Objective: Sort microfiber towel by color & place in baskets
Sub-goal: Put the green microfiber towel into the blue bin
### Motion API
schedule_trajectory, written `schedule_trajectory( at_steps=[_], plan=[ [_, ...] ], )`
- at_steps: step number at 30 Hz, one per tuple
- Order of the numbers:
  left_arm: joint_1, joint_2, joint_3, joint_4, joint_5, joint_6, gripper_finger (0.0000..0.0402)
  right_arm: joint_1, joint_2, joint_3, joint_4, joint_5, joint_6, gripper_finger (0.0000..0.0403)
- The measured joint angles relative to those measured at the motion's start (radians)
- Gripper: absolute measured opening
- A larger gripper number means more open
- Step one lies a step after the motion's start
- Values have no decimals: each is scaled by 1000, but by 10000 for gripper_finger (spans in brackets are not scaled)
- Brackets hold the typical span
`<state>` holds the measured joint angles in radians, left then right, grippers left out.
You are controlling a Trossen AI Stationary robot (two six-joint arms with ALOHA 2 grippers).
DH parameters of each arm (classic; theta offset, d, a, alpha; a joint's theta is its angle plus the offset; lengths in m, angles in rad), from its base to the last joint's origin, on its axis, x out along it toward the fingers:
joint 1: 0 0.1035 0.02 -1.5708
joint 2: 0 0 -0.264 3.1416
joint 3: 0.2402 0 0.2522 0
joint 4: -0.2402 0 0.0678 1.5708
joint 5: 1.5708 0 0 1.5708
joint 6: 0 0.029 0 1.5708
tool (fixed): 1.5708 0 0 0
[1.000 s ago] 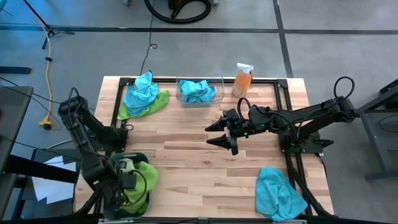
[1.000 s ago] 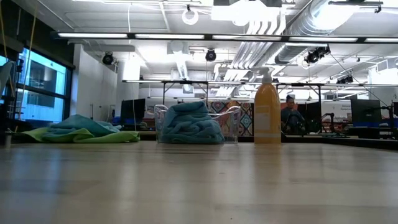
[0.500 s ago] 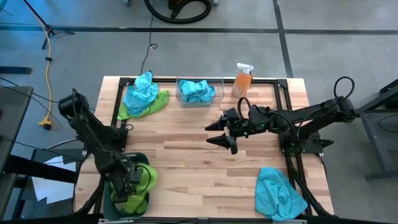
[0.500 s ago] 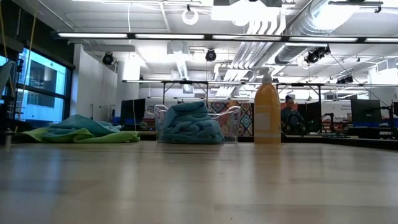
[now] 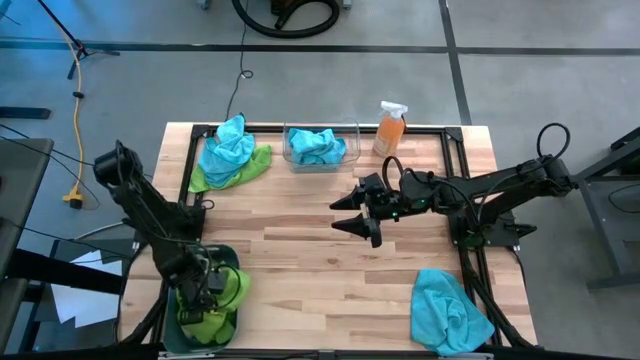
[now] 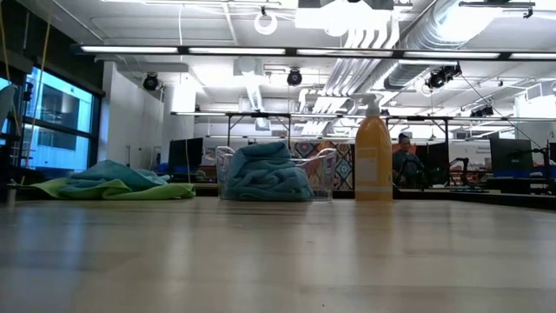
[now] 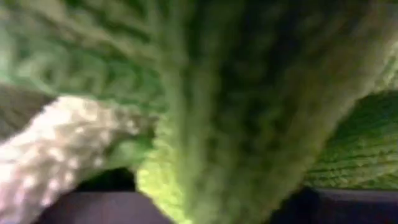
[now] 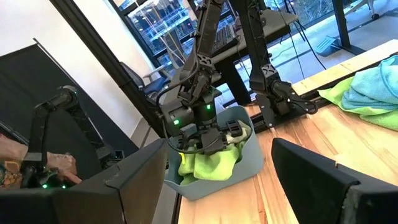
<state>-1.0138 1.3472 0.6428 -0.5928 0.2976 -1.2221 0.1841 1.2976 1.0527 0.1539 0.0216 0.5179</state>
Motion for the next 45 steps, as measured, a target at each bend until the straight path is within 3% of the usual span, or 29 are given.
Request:
schedule_trajectory(
  at_steps=[13,21,23,27,30,36,40,45],
  plan=[
    [-2,-211,137,-244,21,-45,193,0,0,0,0,-1,-5,287],
    [-2,-369,207,-289,23,-113,220,0,0,0,0,-2,-3,287],
    [3,-401,223,-287,-37,-120,220,0,0,0,0,-3,-3,287],
    [56,-416,244,-270,-272,-111,219,0,0,0,0,-3,-3,287],
    [159,-351,244,-246,-278,23,213,0,0,0,0,-3,-3,287],
    [403,-111,265,-80,-134,355,209,0,0,0,0,-3,-2,287],
    [522,63,379,-106,-100,577,209,0,0,0,1,-3,5,287],
    [612,271,532,-251,-100,783,209,0,0,0,1,-3,5,287]
  ],
)
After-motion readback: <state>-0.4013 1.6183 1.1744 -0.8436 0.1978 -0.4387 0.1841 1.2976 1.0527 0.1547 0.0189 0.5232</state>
